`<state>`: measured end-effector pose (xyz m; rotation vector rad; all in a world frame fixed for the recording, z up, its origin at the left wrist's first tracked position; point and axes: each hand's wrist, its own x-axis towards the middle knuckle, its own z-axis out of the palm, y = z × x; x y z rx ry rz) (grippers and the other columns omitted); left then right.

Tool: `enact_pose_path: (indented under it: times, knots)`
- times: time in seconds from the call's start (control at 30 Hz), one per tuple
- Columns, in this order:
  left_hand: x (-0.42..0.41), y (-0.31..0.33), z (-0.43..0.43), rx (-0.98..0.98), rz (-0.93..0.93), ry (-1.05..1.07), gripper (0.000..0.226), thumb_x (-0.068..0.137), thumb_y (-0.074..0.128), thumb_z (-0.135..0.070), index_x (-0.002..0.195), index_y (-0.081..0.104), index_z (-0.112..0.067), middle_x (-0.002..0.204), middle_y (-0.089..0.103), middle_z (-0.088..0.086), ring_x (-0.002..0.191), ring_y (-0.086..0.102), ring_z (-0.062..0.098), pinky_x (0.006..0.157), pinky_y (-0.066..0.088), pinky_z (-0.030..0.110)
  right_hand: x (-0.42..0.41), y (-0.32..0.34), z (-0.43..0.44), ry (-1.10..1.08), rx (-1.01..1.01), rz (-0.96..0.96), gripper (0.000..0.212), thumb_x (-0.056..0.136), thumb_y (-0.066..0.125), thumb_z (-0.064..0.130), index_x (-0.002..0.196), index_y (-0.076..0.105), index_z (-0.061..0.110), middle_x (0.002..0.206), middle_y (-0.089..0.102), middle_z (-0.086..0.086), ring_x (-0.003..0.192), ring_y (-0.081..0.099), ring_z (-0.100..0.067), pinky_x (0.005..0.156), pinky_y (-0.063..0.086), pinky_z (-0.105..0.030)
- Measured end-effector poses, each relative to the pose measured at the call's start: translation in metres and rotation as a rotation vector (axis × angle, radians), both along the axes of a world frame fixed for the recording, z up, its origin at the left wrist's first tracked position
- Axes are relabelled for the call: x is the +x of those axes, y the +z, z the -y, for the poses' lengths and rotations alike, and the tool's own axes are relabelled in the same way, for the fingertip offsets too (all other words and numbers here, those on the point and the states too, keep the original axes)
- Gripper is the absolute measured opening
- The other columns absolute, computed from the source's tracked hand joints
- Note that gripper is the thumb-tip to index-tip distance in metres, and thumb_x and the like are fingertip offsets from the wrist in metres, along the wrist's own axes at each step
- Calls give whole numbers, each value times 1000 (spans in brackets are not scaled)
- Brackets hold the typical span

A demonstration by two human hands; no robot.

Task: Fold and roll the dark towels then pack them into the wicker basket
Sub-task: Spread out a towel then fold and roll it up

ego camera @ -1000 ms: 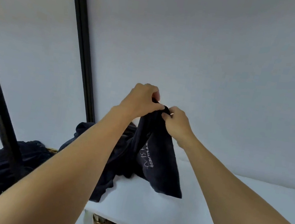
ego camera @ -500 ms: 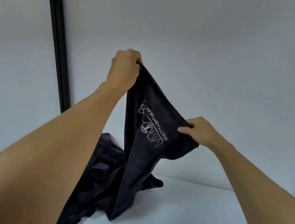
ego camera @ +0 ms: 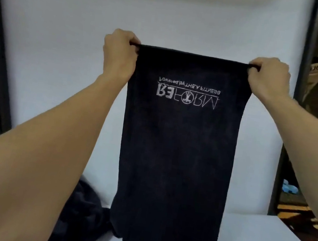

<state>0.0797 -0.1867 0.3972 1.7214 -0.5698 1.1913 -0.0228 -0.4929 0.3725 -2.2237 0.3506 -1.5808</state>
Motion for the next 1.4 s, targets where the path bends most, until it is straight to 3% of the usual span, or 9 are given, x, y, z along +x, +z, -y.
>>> enact_pose_path:
  times: [0.2,0.3,0.4,0.67,0.87,1.0,1.2,1.27,1.4]
  knots:
    - [5,-27,28,-44,-267,-109,20,84,58,11,83,71,-5,80,71,13,61,69,26,64,62,38,-10,-9,20,-131,133,-270,20,86,67,21,104,74,18,99,70,-11,92,63,-31,72,45,-29]
    - [12,-45,33,-50,-436,-133,8,85,67,3,88,70,-4,76,70,16,54,69,28,60,62,35,-3,-30,31,196,556,-280,18,90,65,13,106,66,6,76,72,-13,57,65,-20,48,49,-24]
    - [17,-48,45,-85,-508,-171,10,91,60,0,91,62,-9,76,67,19,58,70,37,60,62,40,13,-39,33,494,790,-176,13,97,53,8,110,54,10,96,70,-17,70,72,-29,55,61,-30]
    - [45,45,68,-216,-336,-373,14,100,42,-6,105,53,-14,112,63,11,96,64,22,75,61,40,57,45,35,722,641,208,17,99,48,17,110,60,21,109,68,0,104,65,-24,81,59,-39]
    - [3,98,45,-286,-140,-451,24,100,42,-6,87,49,-25,104,65,6,101,67,20,79,60,35,15,111,24,793,497,316,15,97,49,19,103,61,26,107,70,5,102,66,-14,86,57,-40]
    - [-44,80,20,-268,-54,-386,23,97,41,-3,87,47,-23,84,68,7,76,71,18,69,61,31,-35,95,6,744,484,306,16,97,46,18,93,57,29,97,72,5,84,68,-14,76,57,-37]
    - [-113,17,-19,-201,-9,-211,16,92,56,-14,83,54,-26,70,51,-11,60,49,-1,59,47,14,-111,32,-35,519,313,311,20,100,40,14,107,57,22,79,60,4,65,58,-8,62,54,-27]
    - [-133,-9,-32,-195,-54,-251,10,92,56,-15,87,55,-24,73,52,-13,61,50,-2,60,45,11,-131,10,-45,393,210,285,21,99,43,18,108,61,24,88,61,6,74,59,-5,69,56,-26]
    - [-158,-60,-57,-234,-222,-389,9,87,57,-21,83,57,-28,84,63,-3,73,58,12,71,51,30,-158,-34,-57,308,143,120,23,95,47,18,105,67,23,103,64,3,95,59,-10,88,52,-32]
